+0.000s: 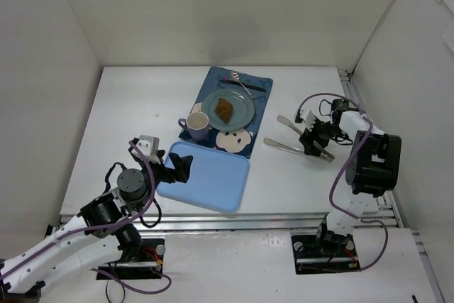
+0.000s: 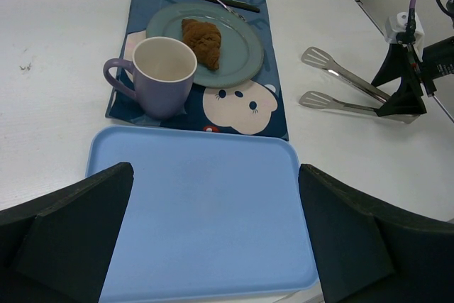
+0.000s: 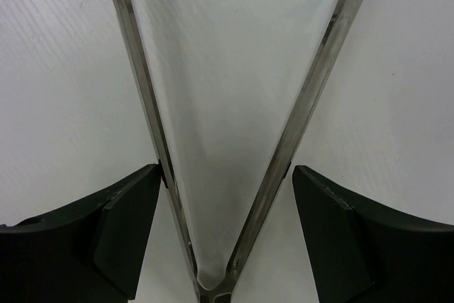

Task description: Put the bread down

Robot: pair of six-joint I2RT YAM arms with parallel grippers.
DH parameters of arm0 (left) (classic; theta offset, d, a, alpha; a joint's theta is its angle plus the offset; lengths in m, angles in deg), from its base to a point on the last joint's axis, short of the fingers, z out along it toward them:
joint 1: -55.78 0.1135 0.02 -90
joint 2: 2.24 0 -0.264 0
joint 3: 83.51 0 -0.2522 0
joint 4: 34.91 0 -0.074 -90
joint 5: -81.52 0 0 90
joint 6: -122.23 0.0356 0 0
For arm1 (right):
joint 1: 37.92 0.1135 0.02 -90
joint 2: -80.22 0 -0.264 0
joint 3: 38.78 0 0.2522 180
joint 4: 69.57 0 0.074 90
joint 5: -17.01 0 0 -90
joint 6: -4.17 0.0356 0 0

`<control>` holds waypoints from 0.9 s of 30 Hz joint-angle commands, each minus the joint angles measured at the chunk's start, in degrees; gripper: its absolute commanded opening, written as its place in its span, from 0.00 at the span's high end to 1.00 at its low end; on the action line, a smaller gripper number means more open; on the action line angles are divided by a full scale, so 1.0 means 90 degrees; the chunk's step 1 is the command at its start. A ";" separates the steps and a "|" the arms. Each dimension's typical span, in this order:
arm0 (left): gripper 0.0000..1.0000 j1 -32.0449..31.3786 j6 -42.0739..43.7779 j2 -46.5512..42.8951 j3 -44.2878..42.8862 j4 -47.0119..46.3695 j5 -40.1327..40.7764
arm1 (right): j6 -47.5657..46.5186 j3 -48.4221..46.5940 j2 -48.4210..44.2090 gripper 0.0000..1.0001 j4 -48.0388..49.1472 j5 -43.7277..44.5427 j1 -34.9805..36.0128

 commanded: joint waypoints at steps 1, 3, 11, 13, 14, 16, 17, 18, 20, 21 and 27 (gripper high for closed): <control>0.02 -0.0030 -0.0006 0.0027 -0.0202 -0.0312 -0.0033 | -0.0178 -0.0328 0.0030 0.27 -0.0066 0.0096 0.0032; 0.02 -0.0030 0.0004 0.0017 -0.0202 -0.0302 -0.0033 | -0.0207 -0.0376 0.0040 0.27 -0.0056 0.0213 0.0033; 0.02 -0.0030 0.0024 0.0036 -0.0202 -0.0302 0.0006 | -0.0246 -0.0465 -0.0222 0.17 -0.0027 0.0126 0.0042; 0.02 -0.0030 0.0014 0.0036 -0.0202 -0.0312 -0.0013 | -0.0236 -0.0513 -0.0330 0.11 -0.0027 0.0010 0.0052; 0.02 -0.0030 0.0014 0.0046 -0.0212 -0.0321 -0.0033 | -0.0198 -0.0533 -0.0466 0.11 -0.0027 -0.0049 0.0042; 0.02 -0.0030 0.0004 0.0036 -0.0202 -0.0321 -0.0052 | -0.0100 -0.0582 -0.0720 0.10 -0.0007 -0.0234 0.0052; 0.02 -0.0030 0.0014 0.0036 -0.0192 -0.0331 -0.0033 | 0.0026 -0.0601 -0.0818 0.10 -0.0007 -0.0313 0.0042; 0.02 -0.0030 0.0014 0.0036 -0.0173 -0.0341 -0.0033 | 0.0085 -0.0621 -0.0925 0.07 0.0003 -0.0381 0.0052; 0.02 -0.0030 0.0024 0.0046 -0.0163 -0.0360 -0.0023 | 0.0319 -0.0640 -0.1257 0.02 -0.0017 -0.0509 0.0159; 0.02 -0.0030 0.0033 0.0094 -0.0173 -0.0380 -0.0023 | 0.0398 -0.0679 -0.1375 0.02 -0.0017 -0.0538 0.0198; 0.02 -0.0030 0.0033 0.0309 -0.0114 -0.0477 0.0445 | 0.1490 -0.1303 -0.2146 0.02 0.0305 -0.1688 0.0891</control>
